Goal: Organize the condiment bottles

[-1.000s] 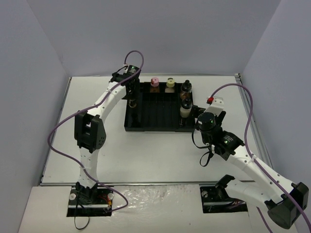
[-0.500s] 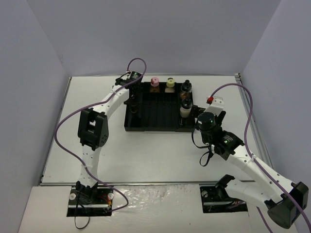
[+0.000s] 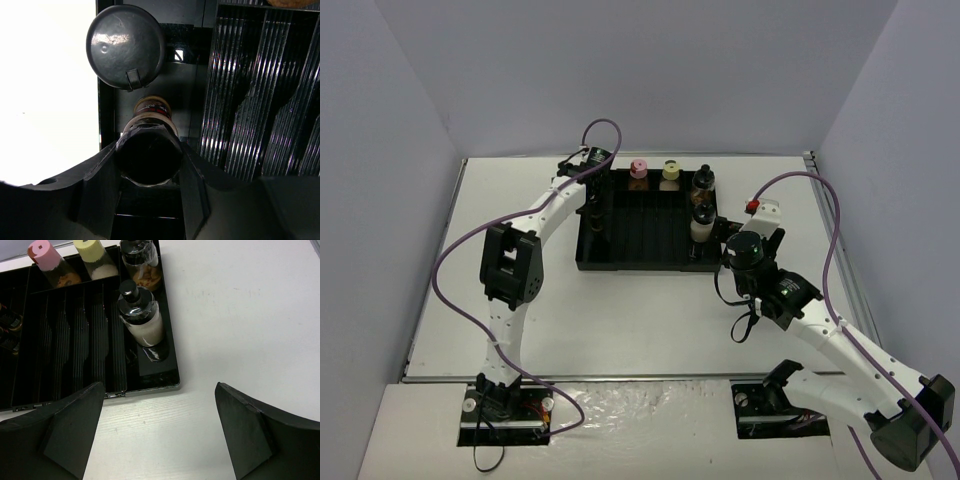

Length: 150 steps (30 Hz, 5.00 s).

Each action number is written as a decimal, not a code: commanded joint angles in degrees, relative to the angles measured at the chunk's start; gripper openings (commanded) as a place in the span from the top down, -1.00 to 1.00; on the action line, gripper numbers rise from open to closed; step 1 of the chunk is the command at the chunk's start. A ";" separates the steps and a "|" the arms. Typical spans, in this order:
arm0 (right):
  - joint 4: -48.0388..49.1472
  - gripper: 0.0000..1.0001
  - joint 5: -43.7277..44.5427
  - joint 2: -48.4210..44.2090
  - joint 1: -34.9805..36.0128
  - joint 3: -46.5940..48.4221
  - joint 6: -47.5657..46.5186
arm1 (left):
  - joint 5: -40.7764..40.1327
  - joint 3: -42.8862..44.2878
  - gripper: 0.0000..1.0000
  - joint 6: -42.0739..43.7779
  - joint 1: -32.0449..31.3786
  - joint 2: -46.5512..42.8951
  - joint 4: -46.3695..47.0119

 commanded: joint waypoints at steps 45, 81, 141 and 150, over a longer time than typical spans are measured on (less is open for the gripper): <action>3.34 -0.80 -0.01 -6.09 0.32 -3.07 0.95 | -20.38 -34.81 -0.43 -14.95 9.66 -45.70 -10.56; 4.02 -0.79 -0.41 -6.42 0.32 -4.31 1.36 | -8.34 -51.65 0.56 -18.13 16.34 -44.14 0.50; 5.16 -0.79 0.98 1.13 0.41 -2.37 1.98 | -1.04 -18.49 0.88 -6.39 -5.92 -14.10 6.12; 5.16 -0.79 0.84 1.24 0.41 -2.34 2.11 | -4.21 -17.90 0.36 -7.11 -5.83 -15.14 1.88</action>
